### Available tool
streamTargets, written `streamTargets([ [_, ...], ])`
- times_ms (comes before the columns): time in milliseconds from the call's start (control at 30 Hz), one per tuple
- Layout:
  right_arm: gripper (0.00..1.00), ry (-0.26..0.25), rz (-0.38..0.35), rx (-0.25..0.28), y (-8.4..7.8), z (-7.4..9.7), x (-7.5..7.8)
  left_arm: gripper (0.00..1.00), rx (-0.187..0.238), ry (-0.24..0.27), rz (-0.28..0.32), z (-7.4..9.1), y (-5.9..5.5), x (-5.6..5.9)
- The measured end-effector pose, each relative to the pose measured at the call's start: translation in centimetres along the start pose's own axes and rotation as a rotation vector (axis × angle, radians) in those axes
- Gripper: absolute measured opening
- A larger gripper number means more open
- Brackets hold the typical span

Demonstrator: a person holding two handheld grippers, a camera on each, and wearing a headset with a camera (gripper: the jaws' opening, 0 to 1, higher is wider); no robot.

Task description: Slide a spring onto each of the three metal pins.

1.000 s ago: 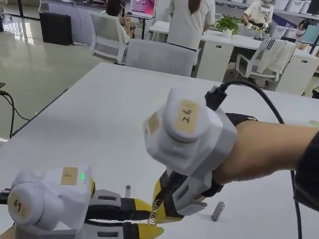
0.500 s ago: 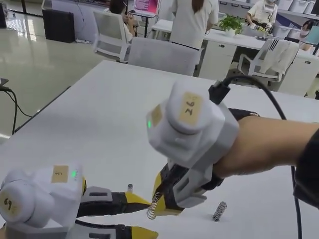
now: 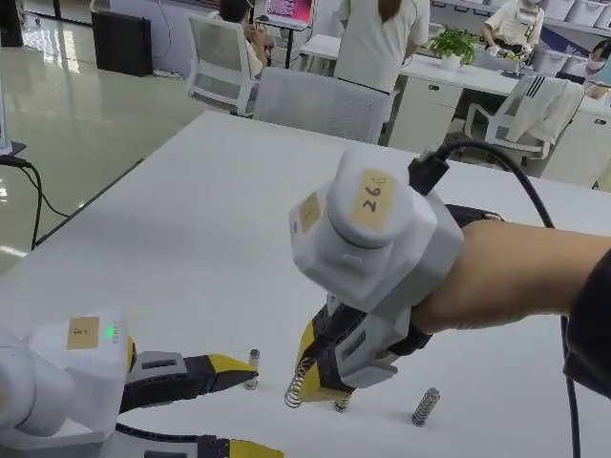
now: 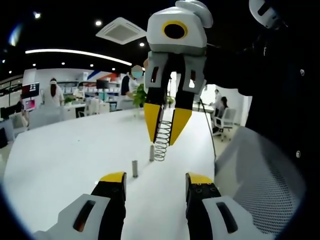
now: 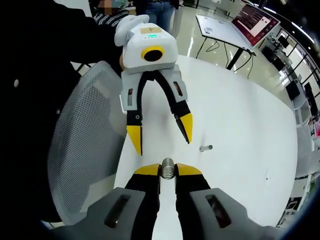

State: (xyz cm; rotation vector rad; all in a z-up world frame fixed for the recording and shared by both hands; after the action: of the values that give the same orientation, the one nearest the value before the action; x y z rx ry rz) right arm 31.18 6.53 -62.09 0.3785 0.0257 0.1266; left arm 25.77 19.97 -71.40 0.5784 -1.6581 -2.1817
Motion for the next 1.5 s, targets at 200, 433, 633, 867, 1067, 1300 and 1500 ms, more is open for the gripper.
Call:
streamTargets([
  [200,0.08,-0.006,-0.007,-0.004,0.0,-0.1,0.5,0.49,-0.019,0.031,0.01,0.6,-0.5,-0.2],
  [433,0.08,-0.012,-0.015,-0.009,-0.1,-0.4,1.3,0.53,-0.043,0.056,0.005,1.1,-1.1,-0.1],
  [633,0.08,-0.029,-0.029,0.0,0.0,-0.5,2.5,0.55,-0.054,0.075,0.014,1.6,-1.6,-0.2],
  [867,0.08,-0.05,-0.043,0.007,0.4,-0.8,4.0,0.56,-0.062,0.098,0.019,2.2,-1.9,-0.5],
  [1067,0.08,-0.072,-0.04,0.002,1.0,-1.7,5.5,0.57,-0.081,0.107,0.007,2.5,-2.1,-0.6],
  [1300,0.08,-0.071,-0.037,-0.007,1.6,-3.3,7.0,0.57,-0.1,0.116,-0.002,2.8,-2.4,-0.9],
  [1500,0.08,-0.065,-0.042,-0.009,1.9,-4.9,8.0,0.58,-0.105,0.128,-0.004,3.3,-2.5,-1.2],
])
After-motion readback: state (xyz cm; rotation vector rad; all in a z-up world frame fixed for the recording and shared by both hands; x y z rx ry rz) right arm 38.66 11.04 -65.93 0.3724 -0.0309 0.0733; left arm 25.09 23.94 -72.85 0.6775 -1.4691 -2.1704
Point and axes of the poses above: the centre of the closed fingertips' face, and the gripper's own axes: z roughly backward along the fingers, x roughly to its right, y roughly out of its top, the point moved 10 cm from there along z, roughly backward along the fingers, and after that the axes turned 10 degrees about -z, right-handed, at the moved point
